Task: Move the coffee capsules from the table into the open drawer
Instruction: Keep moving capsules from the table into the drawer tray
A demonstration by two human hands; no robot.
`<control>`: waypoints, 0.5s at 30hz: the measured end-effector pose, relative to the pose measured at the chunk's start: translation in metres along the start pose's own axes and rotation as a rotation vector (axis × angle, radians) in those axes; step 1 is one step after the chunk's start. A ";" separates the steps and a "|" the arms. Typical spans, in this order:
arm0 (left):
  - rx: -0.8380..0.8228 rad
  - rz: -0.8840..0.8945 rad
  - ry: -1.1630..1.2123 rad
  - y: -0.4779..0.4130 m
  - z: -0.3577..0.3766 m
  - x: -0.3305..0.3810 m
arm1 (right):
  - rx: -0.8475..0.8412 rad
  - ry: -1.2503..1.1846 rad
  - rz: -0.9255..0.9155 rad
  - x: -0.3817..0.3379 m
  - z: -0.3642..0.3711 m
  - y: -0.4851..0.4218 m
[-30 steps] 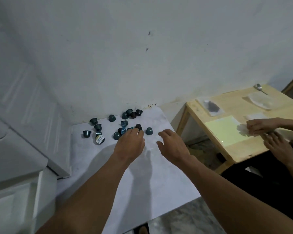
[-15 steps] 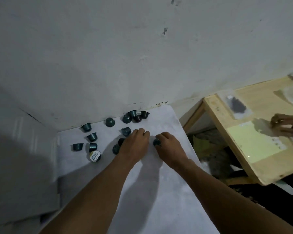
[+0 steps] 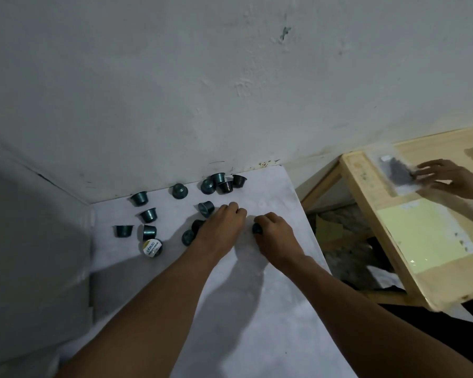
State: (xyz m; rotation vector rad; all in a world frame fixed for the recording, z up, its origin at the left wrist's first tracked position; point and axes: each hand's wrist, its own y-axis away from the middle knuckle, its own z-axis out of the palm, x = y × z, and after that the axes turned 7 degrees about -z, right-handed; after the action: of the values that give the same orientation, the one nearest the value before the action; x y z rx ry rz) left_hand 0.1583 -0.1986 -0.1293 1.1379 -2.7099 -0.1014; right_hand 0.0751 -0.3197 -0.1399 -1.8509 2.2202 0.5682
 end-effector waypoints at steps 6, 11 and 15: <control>0.100 -0.085 0.050 0.026 -0.029 0.008 | 0.091 -0.001 -0.077 -0.018 -0.025 0.012; 0.183 -0.237 0.121 0.067 -0.050 0.023 | 0.147 0.006 -0.188 -0.033 -0.051 0.034; 0.259 -0.388 0.169 0.113 -0.062 0.041 | 0.189 -0.034 -0.317 -0.047 -0.066 0.060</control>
State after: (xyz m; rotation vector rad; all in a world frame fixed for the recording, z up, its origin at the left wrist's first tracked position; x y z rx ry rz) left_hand 0.0645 -0.1482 -0.0464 1.6532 -2.3720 0.2849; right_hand 0.0327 -0.2956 -0.0516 -2.0160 1.8334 0.3176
